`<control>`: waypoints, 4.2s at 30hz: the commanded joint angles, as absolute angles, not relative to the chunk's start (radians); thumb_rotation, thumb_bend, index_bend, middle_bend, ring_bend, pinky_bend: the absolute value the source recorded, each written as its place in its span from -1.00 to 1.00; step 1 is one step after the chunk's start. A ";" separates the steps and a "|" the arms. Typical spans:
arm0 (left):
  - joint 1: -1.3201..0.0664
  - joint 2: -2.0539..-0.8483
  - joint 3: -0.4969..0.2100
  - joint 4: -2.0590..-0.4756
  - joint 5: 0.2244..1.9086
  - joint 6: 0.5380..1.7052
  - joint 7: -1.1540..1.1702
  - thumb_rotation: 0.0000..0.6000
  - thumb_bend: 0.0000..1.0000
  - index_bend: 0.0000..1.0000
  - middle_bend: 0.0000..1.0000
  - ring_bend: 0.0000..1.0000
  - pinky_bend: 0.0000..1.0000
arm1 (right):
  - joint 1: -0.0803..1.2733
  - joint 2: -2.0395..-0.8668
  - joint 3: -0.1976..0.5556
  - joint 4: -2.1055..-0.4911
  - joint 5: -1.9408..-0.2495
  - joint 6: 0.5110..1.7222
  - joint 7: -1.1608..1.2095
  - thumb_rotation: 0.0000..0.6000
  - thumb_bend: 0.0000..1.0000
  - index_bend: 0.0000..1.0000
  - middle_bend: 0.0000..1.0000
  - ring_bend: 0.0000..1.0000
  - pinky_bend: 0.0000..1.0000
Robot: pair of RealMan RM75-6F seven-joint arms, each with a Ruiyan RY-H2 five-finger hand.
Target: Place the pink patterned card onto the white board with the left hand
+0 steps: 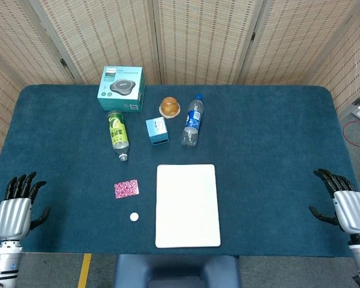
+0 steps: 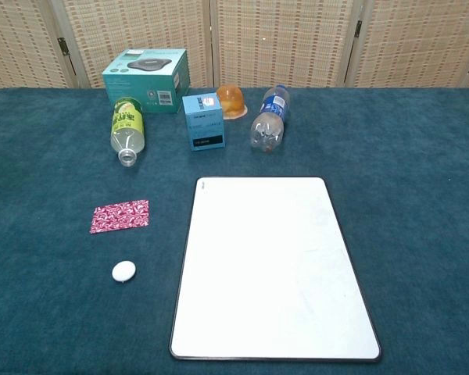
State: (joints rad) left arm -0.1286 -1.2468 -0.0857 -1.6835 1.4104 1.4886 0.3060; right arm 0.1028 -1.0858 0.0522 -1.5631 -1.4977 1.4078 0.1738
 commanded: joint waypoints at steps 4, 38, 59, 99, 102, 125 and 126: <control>-0.132 -1.245 -0.085 -1.688 1.410 1.482 0.304 1.00 -0.27 -0.48 -0.80 -0.86 -1.00 | 0.104 -1.087 0.051 -1.564 -1.494 1.404 0.168 1.00 -0.50 -0.71 -0.67 -0.67 -0.70; -0.382 -1.259 -0.138 -1.634 1.419 1.163 0.259 1.00 -0.28 -0.60 -0.78 -0.84 -1.00 | 0.079 -1.072 0.047 -1.564 -1.508 1.448 0.181 1.00 -0.50 -0.71 -0.67 -0.67 -0.70; -0.605 -1.415 -0.150 -1.560 1.157 0.875 0.400 1.00 -0.33 -0.54 -0.78 -0.88 -1.00 | 0.068 -1.066 0.052 -1.564 -1.486 1.451 0.184 1.00 -0.50 -0.71 -0.67 -0.68 -0.70; -0.704 -1.523 -0.100 -1.481 0.945 0.877 0.469 1.00 -0.33 -0.45 -0.78 -0.89 -1.00 | 0.061 -1.073 0.054 -1.538 -1.479 1.442 0.210 1.00 -0.50 -0.70 -0.67 -0.68 -0.70; -0.706 -1.525 -0.096 -1.481 0.946 0.880 0.466 1.00 -0.33 -0.42 -0.78 -0.89 -1.00 | 0.061 -1.073 0.054 -1.537 -1.479 1.441 0.210 1.00 -0.50 -0.70 -0.67 -0.68 -0.70; -0.709 -1.491 -0.096 -1.541 1.053 0.918 0.398 1.00 -0.32 -0.20 -0.78 -0.86 -1.00 | 0.058 -1.071 0.055 -1.541 -1.480 1.445 0.206 1.00 -0.50 -0.70 -0.67 -0.68 -0.70; -0.713 -1.482 -0.101 -1.556 1.061 0.917 0.392 1.00 -0.32 -0.20 -0.78 -0.86 -1.00 | 0.058 -1.071 0.055 -1.542 -1.480 1.445 0.205 1.00 -0.50 -0.70 -0.67 -0.68 -0.70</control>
